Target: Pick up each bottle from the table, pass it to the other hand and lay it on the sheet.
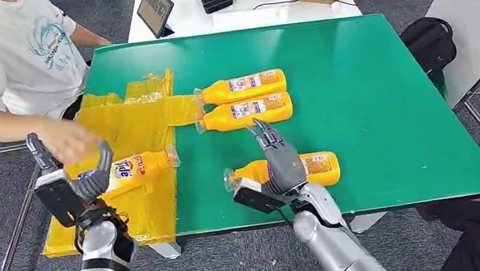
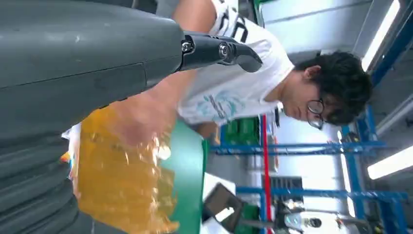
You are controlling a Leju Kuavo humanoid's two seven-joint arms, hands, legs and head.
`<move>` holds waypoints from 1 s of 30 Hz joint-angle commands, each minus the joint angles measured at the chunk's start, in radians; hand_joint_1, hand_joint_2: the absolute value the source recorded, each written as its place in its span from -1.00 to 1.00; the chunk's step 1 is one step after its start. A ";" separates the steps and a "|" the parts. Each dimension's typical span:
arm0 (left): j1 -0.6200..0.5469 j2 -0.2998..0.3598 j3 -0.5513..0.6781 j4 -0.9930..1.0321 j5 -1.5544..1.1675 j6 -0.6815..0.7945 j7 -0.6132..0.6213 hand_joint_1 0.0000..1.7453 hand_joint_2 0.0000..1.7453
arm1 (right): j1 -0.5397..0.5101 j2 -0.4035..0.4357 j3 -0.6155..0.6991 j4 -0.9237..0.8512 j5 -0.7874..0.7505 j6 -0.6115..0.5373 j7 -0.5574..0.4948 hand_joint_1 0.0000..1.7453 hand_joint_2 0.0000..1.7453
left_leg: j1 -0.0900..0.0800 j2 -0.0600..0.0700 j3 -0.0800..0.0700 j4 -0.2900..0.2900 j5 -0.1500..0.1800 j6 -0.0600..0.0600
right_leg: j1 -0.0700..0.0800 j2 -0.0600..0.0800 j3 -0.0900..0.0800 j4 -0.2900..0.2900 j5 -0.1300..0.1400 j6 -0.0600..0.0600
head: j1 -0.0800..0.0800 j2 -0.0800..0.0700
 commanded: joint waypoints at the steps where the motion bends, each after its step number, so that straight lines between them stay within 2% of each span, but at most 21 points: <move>1: 0.094 -0.009 -0.115 -0.078 -0.019 0.005 0.005 -1.00 1.00 | -0.082 -0.095 -0.058 0.152 0.051 0.145 0.044 -1.00 1.00 | -0.001 0.000 0.006 0.000 -0.002 0.003 | 0.000 -0.002 0.007 -0.001 -0.002 -0.002 | 0.000 0.000; 11: 0.083 -0.013 -0.115 -0.019 -0.008 -0.021 0.005 -1.00 1.00 | -0.098 -0.108 -0.062 0.227 0.056 0.209 0.046 -1.00 1.00 | -0.001 0.000 0.001 -0.001 -0.001 0.001 | 0.000 -0.001 0.002 -0.001 -0.001 -0.002 | 0.000 0.000; 15: 0.089 -0.022 -0.129 -0.018 -0.034 -0.032 0.005 -1.00 1.00 | -0.068 -0.114 -0.048 0.219 0.071 0.229 0.046 -1.00 1.00 | 0.000 -0.001 0.003 -0.001 -0.001 0.002 | 0.000 -0.002 0.004 -0.001 -0.001 -0.002 | 0.000 0.000; 22: 0.102 -0.016 -0.161 -0.041 -0.046 -0.005 0.005 -1.00 1.00 | -0.031 -0.133 -0.051 0.179 0.058 0.240 0.027 -1.00 1.00 | 0.000 -0.002 0.003 -0.001 -0.001 0.001 | 0.000 -0.003 0.004 -0.002 -0.001 -0.002 | 0.000 0.000; 30: 0.110 -0.010 -0.171 -0.018 -0.050 0.016 0.005 -1.00 1.00 | 0.028 -0.209 -0.068 0.066 0.048 0.265 0.033 -1.00 1.00 | 0.000 -0.003 0.006 -0.002 -0.001 0.002 | 0.000 -0.005 0.007 -0.003 -0.002 -0.003 | 0.000 0.000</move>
